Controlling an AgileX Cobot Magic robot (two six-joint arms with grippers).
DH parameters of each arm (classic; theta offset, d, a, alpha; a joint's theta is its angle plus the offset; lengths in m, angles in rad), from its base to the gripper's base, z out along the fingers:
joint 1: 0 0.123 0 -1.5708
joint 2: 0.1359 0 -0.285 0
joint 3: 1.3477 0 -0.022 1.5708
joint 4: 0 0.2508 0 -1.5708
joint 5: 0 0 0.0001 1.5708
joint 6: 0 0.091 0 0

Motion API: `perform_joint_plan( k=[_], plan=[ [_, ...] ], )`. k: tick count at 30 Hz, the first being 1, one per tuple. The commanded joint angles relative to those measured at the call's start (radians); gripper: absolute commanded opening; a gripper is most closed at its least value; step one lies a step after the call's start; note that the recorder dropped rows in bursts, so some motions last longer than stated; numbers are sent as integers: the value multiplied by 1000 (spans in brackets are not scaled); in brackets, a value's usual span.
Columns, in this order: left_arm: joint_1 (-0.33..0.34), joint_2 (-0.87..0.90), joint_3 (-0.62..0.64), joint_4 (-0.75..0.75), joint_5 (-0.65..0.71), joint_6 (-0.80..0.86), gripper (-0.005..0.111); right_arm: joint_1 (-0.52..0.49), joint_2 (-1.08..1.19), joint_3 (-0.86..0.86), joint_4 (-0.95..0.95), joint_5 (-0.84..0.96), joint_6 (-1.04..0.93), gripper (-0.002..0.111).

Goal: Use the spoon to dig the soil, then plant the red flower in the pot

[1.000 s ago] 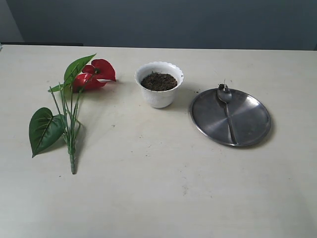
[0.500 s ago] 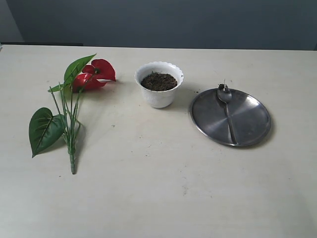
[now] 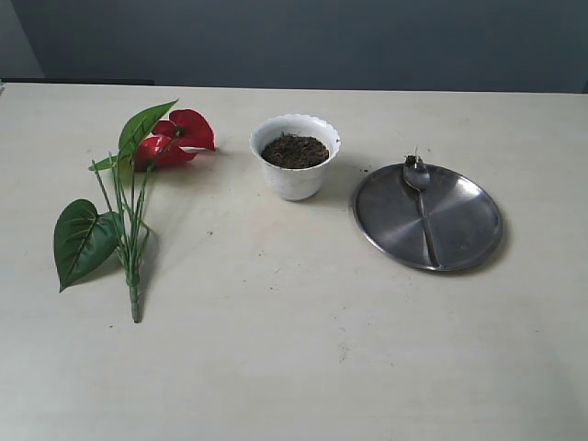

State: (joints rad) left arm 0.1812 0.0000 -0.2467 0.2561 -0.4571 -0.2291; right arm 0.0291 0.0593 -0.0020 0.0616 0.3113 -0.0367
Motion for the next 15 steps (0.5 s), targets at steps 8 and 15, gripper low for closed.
perform_joint_plan(
  k=[8,15],
  plan=[
    [-5,262,-436,97,324,-91,0,-6,-3,2,0,-7,-8,-1],
    [-5,528,-680,-36,712,-45,0,-6,-3,2,0,-7,-8,-1]
  ],
)
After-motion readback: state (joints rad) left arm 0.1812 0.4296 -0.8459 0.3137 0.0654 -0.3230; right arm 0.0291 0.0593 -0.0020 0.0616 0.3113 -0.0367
